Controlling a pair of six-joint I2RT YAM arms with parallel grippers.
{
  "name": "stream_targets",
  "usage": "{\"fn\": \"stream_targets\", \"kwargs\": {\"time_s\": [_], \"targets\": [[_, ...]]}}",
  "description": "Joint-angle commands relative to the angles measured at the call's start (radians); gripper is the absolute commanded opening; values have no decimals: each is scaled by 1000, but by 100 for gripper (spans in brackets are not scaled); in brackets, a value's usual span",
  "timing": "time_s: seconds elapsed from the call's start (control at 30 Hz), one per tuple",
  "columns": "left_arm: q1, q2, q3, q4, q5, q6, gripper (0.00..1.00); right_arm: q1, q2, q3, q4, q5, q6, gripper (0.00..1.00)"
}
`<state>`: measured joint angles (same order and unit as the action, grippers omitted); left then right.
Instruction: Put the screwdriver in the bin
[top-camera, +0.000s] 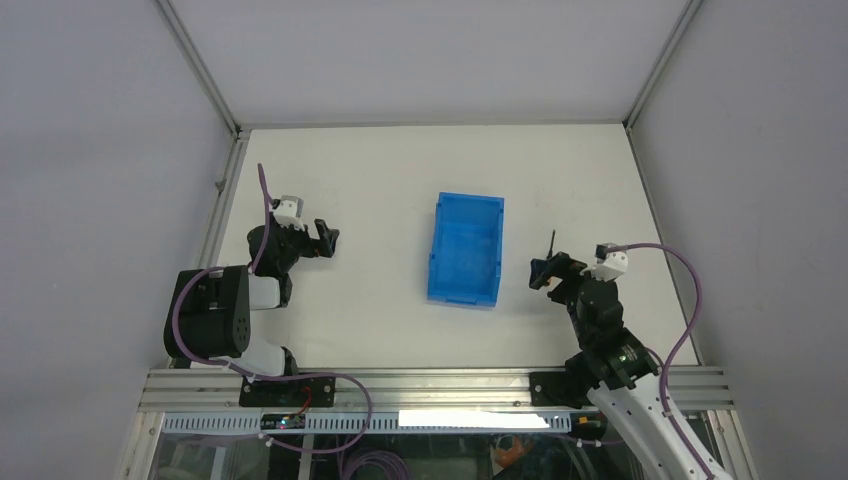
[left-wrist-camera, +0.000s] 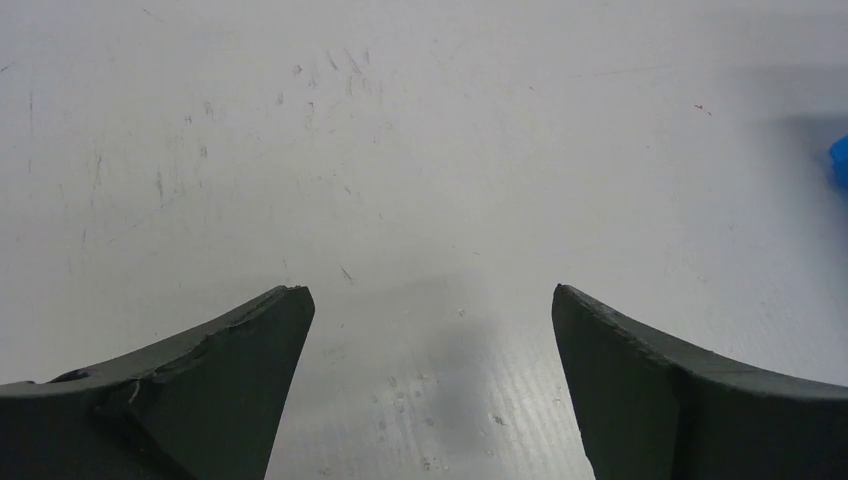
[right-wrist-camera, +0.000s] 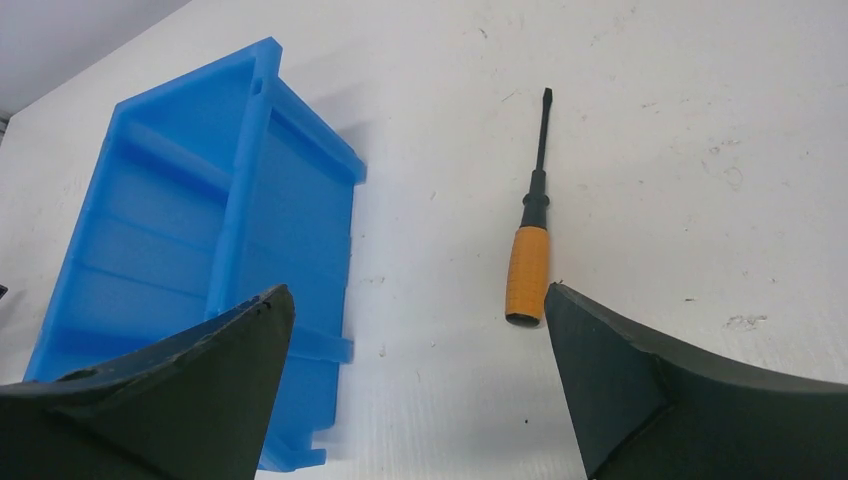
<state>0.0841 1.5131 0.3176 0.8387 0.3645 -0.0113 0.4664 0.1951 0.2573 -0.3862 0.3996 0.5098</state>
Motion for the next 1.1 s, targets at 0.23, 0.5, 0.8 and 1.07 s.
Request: {"fn": "stream_targets", "kwargs": {"time_s": [0.23, 0.5, 0.8, 1.07], "targets": [[-10, -1, 19, 73, -7, 1, 99, -2, 8, 289, 42, -39, -107, 93], [-10, 0, 18, 73, -7, 1, 99, -1, 556, 922, -349, 142, -163, 94], [-10, 0, 19, 73, -7, 1, 99, -256, 1199, 1427, -837, -191, -184, 97], [-10, 0, 18, 73, -7, 0, 99, -362, 1392, 1085, -638, -320, -199, 82]]}}
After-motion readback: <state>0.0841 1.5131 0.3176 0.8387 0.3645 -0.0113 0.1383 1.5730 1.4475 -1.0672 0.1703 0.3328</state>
